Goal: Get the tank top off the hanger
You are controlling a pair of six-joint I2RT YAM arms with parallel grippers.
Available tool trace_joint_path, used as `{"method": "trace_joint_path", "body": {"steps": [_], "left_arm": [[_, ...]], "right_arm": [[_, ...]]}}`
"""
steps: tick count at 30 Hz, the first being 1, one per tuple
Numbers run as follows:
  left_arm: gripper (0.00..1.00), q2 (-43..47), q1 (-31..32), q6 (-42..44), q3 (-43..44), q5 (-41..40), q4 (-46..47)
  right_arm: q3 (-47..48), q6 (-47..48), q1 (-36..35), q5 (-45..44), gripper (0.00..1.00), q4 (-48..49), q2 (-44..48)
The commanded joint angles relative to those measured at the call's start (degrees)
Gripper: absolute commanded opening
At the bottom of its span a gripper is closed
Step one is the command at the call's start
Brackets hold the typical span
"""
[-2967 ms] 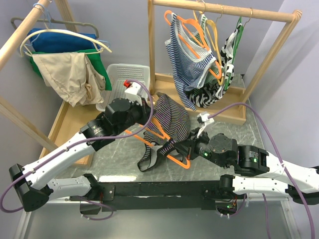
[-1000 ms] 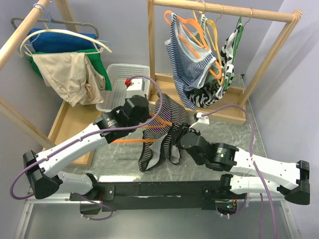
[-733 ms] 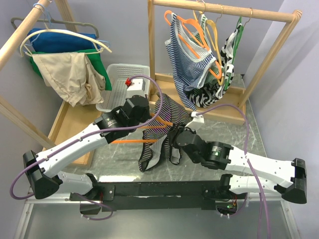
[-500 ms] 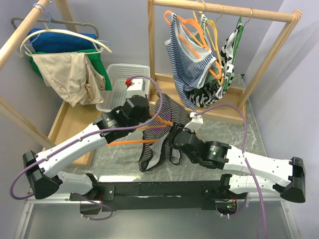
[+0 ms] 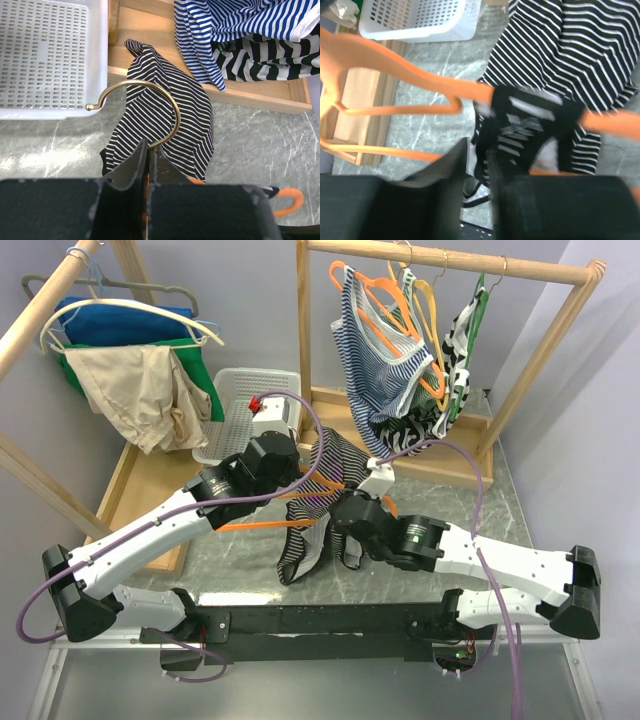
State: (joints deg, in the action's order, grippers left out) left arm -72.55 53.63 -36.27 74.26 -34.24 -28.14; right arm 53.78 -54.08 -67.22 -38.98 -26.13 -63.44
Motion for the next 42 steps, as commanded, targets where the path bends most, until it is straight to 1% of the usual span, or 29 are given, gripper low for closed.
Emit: {"method": "trace_joint_path", "body": {"steps": [1,2,3,7,9,11,13,14,16,17,19,24,26,29,31,32,33,34,35,36,38,39,40,41,42], "left_arm": [[0.01,2.1,0.3,-0.9,0.6,0.8,2.3],[0.01,2.2,0.3,-0.9,0.6,0.7,2.2],[0.01,2.1,0.3,-0.9,0.6,0.3,2.1],[0.01,2.4,0.3,-0.6,0.3,-0.5,2.1],[0.01,2.4,0.3,-0.6,0.4,-1.4,1.2],[0.01,2.1,0.3,-0.7,0.4,-2.0,0.7],[0.01,2.1,0.3,-0.6,0.3,-3.1,-0.1],[0.01,2.2,0.3,-0.6,0.2,-3.5,-0.3],[0.01,3.2,0.3,-0.5,-0.2,-4.3,-1.4],[0.01,3.7,0.3,-0.5,-0.7,-4.5,-1.5],[0.01,5.7,0.3,-0.6,-1.3,-4.7,-2.0],[0.01,8.9,0.3,-0.5,-2.5,-6.1,-3.6],[0.01,10.1,0.3,-0.9,-2.5,-7.6,-4.8],[0.01,11.4,0.2,-0.6,-2.2,-8.3,-5.0],[0.01,11.4,0.2,-0.4,-1.4,-9.3,-5.4],[0.01,11.2,0.3,-0.3,-0.4,-9.6,-5.6],[0.01,10.8,0.3,-0.1,0.0,-10.6,-6.2],[0.01,10.5,0.3,0.2,0.4,-11.0,-6.5],[0.01,10.2,0.2,0.2,1.1,-11.8,-6.7],[0.01,9.7,0.3,0.3,1.5,-12.4,-7.4],[0.01,9.2,0.3,0.5,2.2,-14.1,-8.1],[0.01,8.7,0.1,0.6,2.4,-14.5,-8.4],[0.01,8.7,0.0,0.7,2.5,-14.9,-8.9],[0.01,8.7,-0.2,0.8,2.3,-15.0,-8.9],[0.01,8.8,-0.4,0.9,2.1,-15.0,-8.9]], "right_arm": [[4.8,-1.2,0.2,-2.8,0.12,-1.3,-2.0],[4.3,-1.3,0.2,-3.1,0.04,-1.7,-1.7],[4.0,-1.5,0.2,-3.3,0.0,-1.7,-1.3],[2.9,-1.6,0.2,-4.0,0.0,-2.5,1.6],[2.9,-0.9,0.0,-2.9,0.0,-2.6,3.0],[2.5,0.9,-0.9,-2.5,0.0,-1.4,6.4],[2.7,-1.0,-1.2,-4.2,0.0,-3.0,9.8],[3.4,-2.6,-1.2,-5.6,0.0,-7.4,10.8],[3.9,-6.4,-1.2,-9.6,0.0,-12.1,13.7],[4.1,-7.9,-1.2,-10.8,0.0,-17.0,14.7],[4.0,-10.5,-1.1,-13.2,0.0,-20.4,17.7],[2.2,-14.5,-0.4,-12.9,0.0,-26.8,22.5],[1.3,-15.2,-0.4,-10.7,0.0,-28.0,22.7],[-0.3,-10.4,-0.3,-6.1,0.0,-24.3,21.1],[-0.3,-8.2,-0.3,-1.6,0.0,-22.8,17.5],[-0.3,-7.4,-0.7,-0.2,0.0,-21.0,16.3],[-0.4,-5.4,-1.0,3.2,0.0,-19.5,14.1],[-0.8,-3.9,-1.2,4.9,0.0,-15.4,13.3],[-0.9,-2.4,-1.9,6.8,0.0,-13.4,12.6],[-0.9,-1.1,-2.3,7.9,0.0,-11.9,11.7],[0.2,-1.3,-3.1,7.1,0.01,-11.5,11.5],[0.7,-1.7,-3.7,6.2,0.17,-12.0,12.2],[1.2,-2.3,-4.1,3.8,0.25,-12.8,13.0],[1.4,-3.0,-4.1,2.7,0.29,-14.9,13.9],[1.3,-3.6,-4.1,1.6,0.4,-15.8,16.5]]}}
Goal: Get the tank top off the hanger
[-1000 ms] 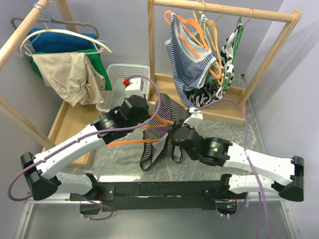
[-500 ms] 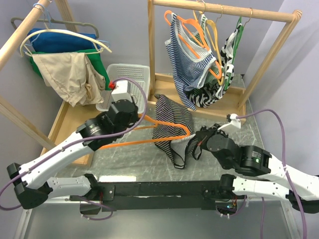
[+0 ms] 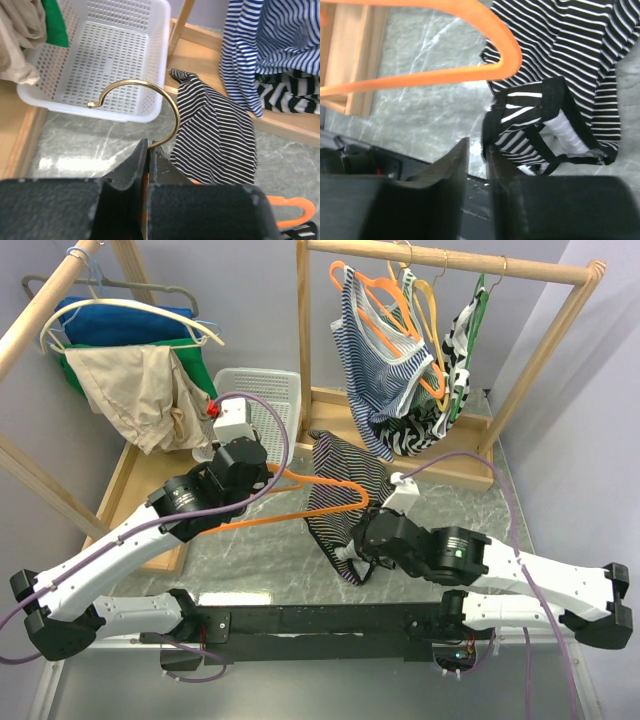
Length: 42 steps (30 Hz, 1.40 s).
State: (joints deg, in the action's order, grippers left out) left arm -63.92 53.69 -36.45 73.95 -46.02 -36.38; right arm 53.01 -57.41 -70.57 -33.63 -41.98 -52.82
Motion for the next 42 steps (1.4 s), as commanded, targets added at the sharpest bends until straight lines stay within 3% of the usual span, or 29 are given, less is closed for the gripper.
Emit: {"method": "trace_joint_path", "body": {"steps": [1,4,6,7,10,11,15,23,36,40,42], "left_arm": [[0.01,0.4,-0.8,1.4,2.2,-2.8,-0.6],[0.01,1.3,-1.4,3.2,0.5,-1.1,1.2],[0.01,2.2,-1.5,6.0,-0.4,2.4,3.0],[0.01,2.6,-1.5,7.3,-1.3,4.3,3.9],[0.01,3.8,-1.5,13.3,-3.4,14.1,8.8],[0.01,3.9,-1.5,14.9,-3.8,20.4,10.6],[0.01,4.6,-1.5,20.3,-4.6,33.3,13.4],[0.01,4.3,-1.5,22.6,-3.9,44.3,16.2],[0.01,5.3,-1.5,22.2,-4.6,43.9,18.5],[0.01,5.6,-1.6,22.6,-4.4,42.6,18.5],[0.01,5.5,-1.5,22.5,-4.3,42.4,18.4]], "right_arm": [[1.8,-0.2,-0.8,-4.9,0.47,-1.1,7.4],[1.0,3.8,-0.8,-4.6,0.57,0.7,13.1],[0.6,9.7,-0.8,-3.5,0.58,3.2,16.2],[0.6,11.9,-0.8,-2.7,0.65,5.7,16.8],[1.8,19.6,-0.7,0.8,0.7,8.7,16.8],[2.3,21.4,-0.8,3.1,0.71,9.4,15.8],[5.8,28.4,-0.6,6.0,0.72,9.5,12.0],[6.4,31.9,0.8,21.1,0.7,12.4,8.2],[3.9,30.0,0.9,27.5,0.45,13.3,7.5],[2.4,29.4,0.9,28.4,0.3,14.8,9.3],[2.3,29.0,0.9,28.4,0.12,14.5,9.4]]}}
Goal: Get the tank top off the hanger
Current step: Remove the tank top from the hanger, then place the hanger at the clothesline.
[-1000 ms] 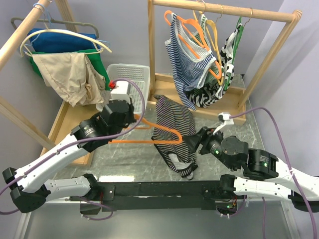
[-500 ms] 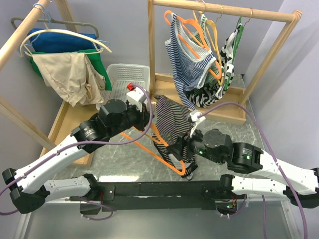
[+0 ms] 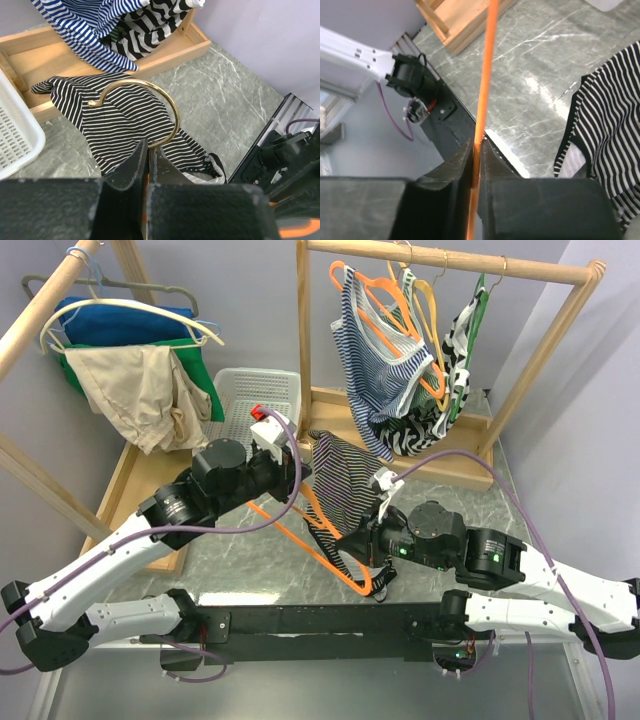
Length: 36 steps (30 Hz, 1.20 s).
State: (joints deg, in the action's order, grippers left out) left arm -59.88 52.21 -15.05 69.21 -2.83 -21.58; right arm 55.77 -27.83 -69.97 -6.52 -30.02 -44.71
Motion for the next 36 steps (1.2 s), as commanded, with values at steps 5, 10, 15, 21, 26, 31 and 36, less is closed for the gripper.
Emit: {"method": "trace_joint_path", "body": {"steps": [5,10,15,21,26,31,36], "left_arm": [[0.01,1.4,-0.1,0.5,-0.1,-2.8,3.9],[0.44,0.7,0.0,-0.7,-0.3,-4.6,3.4],[0.96,3.6,0.0,-2.3,-1.1,-14.9,3.5],[0.96,11.6,-0.1,-4.8,-3.4,-27.6,1.6],[0.96,14.7,-0.2,-7.6,-6.5,-30.0,-0.7],[0.96,12.9,-0.1,-10.3,-8.6,-28.1,-2.4],[0.96,10.0,-0.1,-11.9,-9.4,-24.5,-1.4]], "right_arm": [[-1.1,-1.3,0.4,1.3,0.0,4.4,2.1],[-0.3,-4.0,0.4,-3.6,0.0,5.7,1.4],[4.2,-6.3,0.3,-12.4,0.0,1.6,-1.9],[12.6,-11.0,0.3,-27.5,0.0,-9.9,-6.0],[22.0,-10.1,0.2,-35.7,0.0,-15.1,-7.2],[31.1,-5.8,0.2,-42.9,0.0,-19.2,-13.5],[42.0,-1.6,6.7,-44.7,0.0,-20.0,-21.4]]}}
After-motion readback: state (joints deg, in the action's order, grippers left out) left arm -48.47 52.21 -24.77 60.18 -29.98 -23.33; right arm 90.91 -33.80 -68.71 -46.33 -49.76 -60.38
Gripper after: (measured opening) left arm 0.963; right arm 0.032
